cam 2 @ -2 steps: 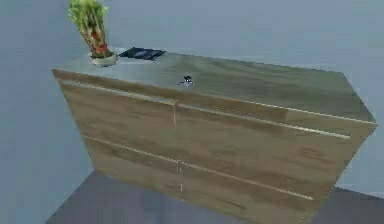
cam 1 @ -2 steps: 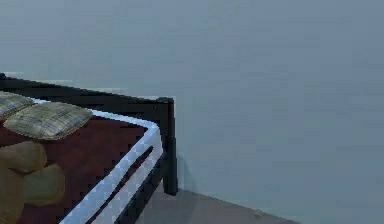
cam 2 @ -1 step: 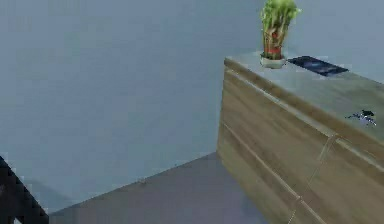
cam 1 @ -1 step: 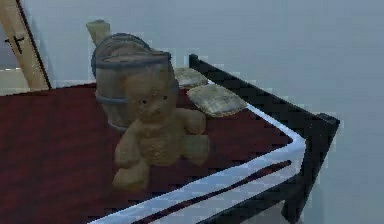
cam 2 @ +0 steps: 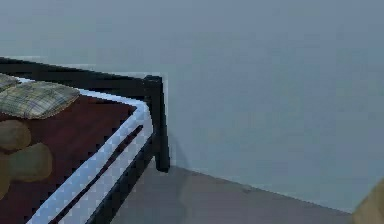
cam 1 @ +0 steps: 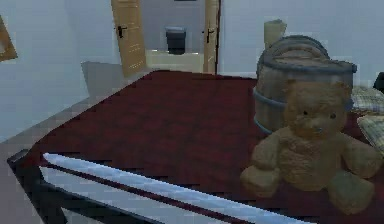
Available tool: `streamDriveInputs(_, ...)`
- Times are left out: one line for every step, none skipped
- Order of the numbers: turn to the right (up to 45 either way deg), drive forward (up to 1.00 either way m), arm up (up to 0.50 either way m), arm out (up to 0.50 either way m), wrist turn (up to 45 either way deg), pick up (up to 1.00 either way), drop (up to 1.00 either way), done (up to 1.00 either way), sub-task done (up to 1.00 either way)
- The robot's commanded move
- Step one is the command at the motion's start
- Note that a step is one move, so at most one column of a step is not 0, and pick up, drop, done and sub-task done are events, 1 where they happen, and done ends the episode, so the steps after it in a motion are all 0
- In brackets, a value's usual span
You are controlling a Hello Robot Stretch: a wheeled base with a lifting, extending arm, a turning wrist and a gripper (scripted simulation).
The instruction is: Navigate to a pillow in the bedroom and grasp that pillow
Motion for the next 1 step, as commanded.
streamDriveInputs(-36.0,0.00,0.00,0.00,0.0,0.00,0.00,0.00,0.00)
